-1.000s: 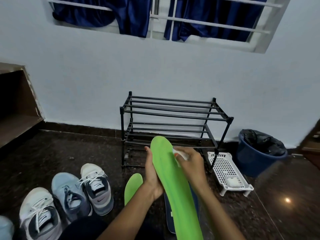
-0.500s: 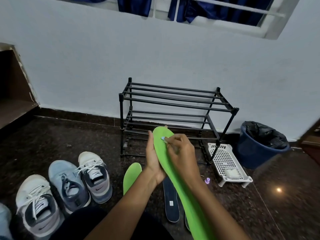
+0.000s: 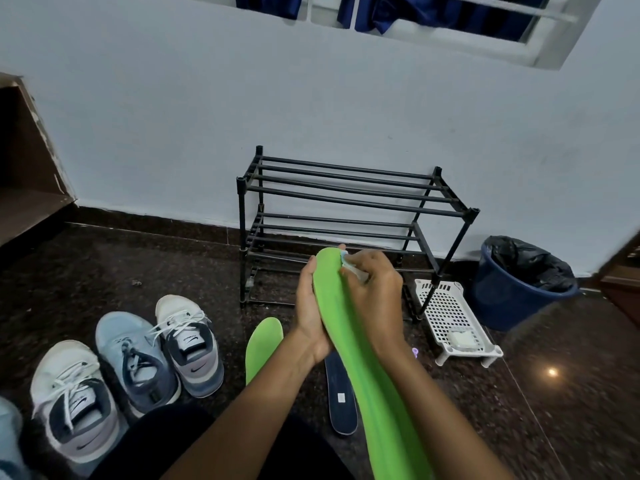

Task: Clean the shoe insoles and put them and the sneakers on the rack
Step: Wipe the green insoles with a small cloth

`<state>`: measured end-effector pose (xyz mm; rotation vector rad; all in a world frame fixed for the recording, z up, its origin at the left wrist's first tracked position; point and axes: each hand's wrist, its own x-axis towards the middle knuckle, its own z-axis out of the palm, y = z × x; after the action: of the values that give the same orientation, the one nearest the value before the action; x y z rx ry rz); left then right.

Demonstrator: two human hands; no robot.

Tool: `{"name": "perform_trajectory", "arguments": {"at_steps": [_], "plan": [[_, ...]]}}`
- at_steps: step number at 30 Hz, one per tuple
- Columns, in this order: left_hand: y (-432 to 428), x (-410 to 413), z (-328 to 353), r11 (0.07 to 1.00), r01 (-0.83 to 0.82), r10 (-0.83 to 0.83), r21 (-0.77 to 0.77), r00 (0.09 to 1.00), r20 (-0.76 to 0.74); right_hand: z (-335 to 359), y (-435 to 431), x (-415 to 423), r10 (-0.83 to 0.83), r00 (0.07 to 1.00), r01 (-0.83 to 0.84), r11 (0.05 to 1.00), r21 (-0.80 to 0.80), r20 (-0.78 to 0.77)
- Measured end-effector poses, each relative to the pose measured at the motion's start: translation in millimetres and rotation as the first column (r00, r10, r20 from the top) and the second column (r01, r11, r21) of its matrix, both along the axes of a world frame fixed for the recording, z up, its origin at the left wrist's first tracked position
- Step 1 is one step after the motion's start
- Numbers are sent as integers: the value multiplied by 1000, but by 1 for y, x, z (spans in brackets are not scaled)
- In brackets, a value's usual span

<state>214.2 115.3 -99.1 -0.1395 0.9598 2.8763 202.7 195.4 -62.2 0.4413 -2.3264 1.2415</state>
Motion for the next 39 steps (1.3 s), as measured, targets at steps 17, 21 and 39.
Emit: {"name": "perform_trajectory", "arguments": {"at_steps": [17,21,39], "plan": [[8,-4,-6,998,60,-60,-24,998,-3,5,-1,-4,13,998,-15,999,-34,-60],[4,-3,-3,999,34,-34,-12,999,4,1,-8,5,73,997,-74,997,-20,-16],[6,0,-2,996,60,-61,-65,998,-24,9,-9,10,83,997,-83,997,6,-3]]}}
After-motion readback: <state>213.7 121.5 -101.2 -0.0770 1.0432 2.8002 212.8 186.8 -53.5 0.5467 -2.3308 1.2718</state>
